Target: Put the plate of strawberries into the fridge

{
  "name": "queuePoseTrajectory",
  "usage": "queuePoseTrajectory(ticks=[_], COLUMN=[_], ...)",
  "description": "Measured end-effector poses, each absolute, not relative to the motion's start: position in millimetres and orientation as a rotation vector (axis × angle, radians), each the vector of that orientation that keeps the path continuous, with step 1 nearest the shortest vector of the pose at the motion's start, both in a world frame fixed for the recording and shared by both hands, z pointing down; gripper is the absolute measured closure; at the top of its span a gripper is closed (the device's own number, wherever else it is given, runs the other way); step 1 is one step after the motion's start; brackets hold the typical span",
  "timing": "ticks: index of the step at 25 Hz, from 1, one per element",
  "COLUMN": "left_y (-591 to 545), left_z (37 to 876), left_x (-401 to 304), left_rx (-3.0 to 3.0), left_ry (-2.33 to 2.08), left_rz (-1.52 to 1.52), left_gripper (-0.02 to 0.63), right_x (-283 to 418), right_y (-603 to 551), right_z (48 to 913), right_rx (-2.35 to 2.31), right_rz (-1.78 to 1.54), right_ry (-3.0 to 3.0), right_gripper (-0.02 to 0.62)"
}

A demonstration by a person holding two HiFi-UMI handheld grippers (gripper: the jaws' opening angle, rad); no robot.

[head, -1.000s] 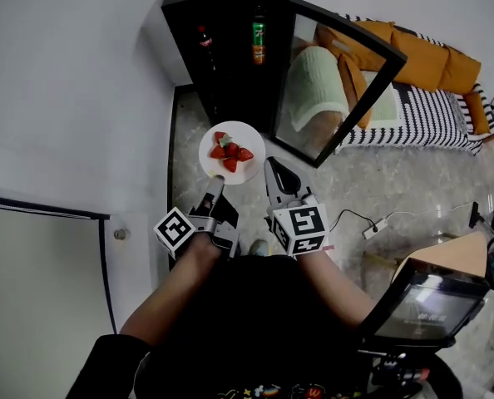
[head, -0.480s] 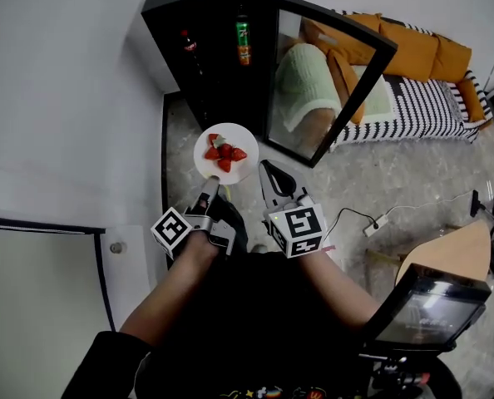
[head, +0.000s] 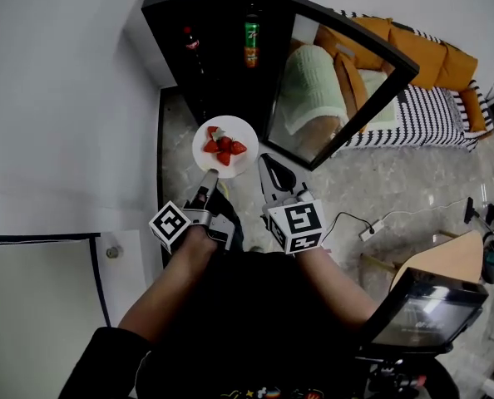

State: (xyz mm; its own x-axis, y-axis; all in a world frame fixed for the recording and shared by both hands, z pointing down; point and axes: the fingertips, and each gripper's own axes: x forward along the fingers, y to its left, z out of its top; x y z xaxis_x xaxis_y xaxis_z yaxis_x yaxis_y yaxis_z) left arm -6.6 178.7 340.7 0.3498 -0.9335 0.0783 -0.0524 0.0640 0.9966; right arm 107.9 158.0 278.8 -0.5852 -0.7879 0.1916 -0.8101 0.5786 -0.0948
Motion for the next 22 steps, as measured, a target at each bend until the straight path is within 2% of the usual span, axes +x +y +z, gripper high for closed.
queuePoseTrajectory(ticks=[5, 11, 22], left_y=[167, 81, -7], left_z=[339, 341, 350], left_x=[-11, -44, -78], left_rx=[1.341, 1.327, 1.289], left_ry=[-1.007, -0.982, -0.915], left_rz=[-0.871, -0.800, -0.706], left_gripper=[0.597, 0.597, 0.597], right_x=[105, 72, 27], right_y=[148, 61, -31], right_z=[279, 279, 283], right_rx=[1.365, 1.404, 1.478], right_rz=[0.274, 0.326, 0.358], right_ry=[-2.666, -2.609, -2.528], right_gripper=[0.591, 0.591, 0.591])
